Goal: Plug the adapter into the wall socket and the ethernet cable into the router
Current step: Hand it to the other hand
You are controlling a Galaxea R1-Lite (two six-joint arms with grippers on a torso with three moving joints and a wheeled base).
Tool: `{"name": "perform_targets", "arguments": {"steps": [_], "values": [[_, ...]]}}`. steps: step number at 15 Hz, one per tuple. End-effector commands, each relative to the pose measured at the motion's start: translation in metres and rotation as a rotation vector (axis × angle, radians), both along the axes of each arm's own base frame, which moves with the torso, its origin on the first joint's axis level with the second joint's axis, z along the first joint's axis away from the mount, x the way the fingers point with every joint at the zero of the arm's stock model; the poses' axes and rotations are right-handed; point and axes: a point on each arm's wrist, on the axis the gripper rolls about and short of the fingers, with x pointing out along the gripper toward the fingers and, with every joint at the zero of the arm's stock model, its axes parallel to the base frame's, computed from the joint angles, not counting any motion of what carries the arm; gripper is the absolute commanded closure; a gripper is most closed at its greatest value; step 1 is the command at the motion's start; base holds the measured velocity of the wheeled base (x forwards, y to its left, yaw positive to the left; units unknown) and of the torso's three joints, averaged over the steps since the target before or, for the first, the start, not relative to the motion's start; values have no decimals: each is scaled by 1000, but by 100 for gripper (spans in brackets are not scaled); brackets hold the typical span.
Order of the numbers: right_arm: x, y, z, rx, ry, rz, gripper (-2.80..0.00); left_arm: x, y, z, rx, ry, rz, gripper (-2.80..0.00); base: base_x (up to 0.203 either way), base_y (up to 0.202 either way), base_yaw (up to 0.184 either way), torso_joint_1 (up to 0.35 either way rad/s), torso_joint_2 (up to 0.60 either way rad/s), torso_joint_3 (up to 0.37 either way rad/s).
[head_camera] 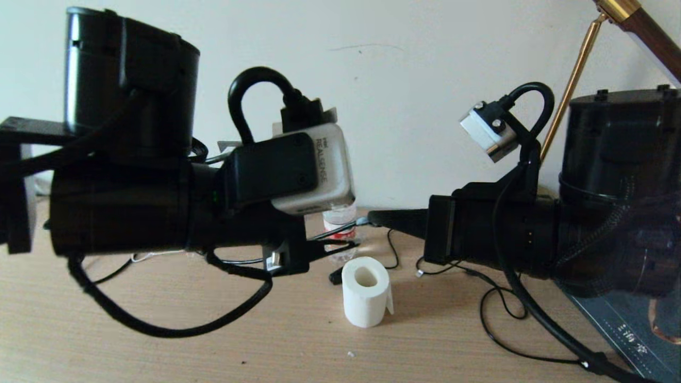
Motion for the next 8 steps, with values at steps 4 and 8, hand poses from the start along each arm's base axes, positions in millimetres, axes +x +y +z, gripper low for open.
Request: {"name": "perform_targets", "arguments": {"steps": [4,8], "values": [[-1,-8,23,193,132,-44,0,-20,19,-7,-85,-94,-12,-280,0,0,0,0,0,0],[2,-13,46,296,285,-73,0,-26,26,-1,-173,-187,-27,-280,0,0,0,0,0,0]]}}
